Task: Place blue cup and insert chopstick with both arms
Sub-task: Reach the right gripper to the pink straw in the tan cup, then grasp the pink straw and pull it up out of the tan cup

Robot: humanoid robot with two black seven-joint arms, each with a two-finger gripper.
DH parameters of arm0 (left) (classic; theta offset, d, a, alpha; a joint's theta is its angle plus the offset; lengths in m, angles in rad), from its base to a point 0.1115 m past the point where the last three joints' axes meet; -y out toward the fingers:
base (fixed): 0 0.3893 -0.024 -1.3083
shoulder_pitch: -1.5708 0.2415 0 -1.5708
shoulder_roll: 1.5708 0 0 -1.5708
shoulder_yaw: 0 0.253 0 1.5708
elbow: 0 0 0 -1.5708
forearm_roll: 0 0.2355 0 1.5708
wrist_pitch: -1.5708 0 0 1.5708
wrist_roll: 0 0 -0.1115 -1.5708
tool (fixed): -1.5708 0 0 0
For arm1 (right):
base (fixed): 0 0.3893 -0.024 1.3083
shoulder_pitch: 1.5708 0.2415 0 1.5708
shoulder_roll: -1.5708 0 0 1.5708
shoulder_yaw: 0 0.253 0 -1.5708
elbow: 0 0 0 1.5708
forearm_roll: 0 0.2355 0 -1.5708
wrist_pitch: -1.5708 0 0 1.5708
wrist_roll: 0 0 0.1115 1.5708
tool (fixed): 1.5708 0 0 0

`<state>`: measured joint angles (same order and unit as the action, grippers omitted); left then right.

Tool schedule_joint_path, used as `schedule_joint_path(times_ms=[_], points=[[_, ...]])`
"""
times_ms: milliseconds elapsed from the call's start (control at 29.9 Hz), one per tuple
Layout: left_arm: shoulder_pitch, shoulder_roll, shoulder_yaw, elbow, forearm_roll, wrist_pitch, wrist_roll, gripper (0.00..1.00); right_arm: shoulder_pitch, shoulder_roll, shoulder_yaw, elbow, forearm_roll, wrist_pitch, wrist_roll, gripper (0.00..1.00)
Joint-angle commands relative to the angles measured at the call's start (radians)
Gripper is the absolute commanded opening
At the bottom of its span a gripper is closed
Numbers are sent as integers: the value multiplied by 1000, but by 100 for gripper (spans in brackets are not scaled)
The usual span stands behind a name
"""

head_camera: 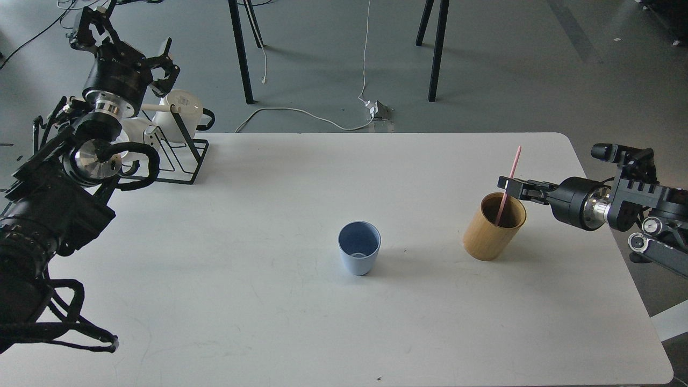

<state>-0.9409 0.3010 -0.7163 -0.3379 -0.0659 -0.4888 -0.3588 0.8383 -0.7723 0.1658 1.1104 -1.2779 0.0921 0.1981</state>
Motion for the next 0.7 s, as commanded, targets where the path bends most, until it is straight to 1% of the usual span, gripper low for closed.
schedule_joint_path(times_ms=[0, 134, 234, 368, 535, 668], points=[[-3, 1, 0, -1, 0, 0, 0, 99, 2, -1, 0, 2, 0, 1, 0, 11], [-3, 3, 0, -1, 0, 0, 0, 99, 5, -1, 3, 19, 2, 0, 0, 7], [-6, 3, 0, 0, 1, 0, 0, 99, 7, -24, 8, 81, 2, 0, -3, 5], [-6, 6, 0, 0, 0, 0, -2, 99, 5, -122, 20, 143, 5, 0, -2, 3], [-7, 6, -2, 0, 0, 0, -2, 99, 11, -248, 44, 264, 6, 0, -2, 2], [-10, 6, -2, 0, 0, 0, 0, 99, 74, -346, 90, 338, 11, 6, -2, 2]])
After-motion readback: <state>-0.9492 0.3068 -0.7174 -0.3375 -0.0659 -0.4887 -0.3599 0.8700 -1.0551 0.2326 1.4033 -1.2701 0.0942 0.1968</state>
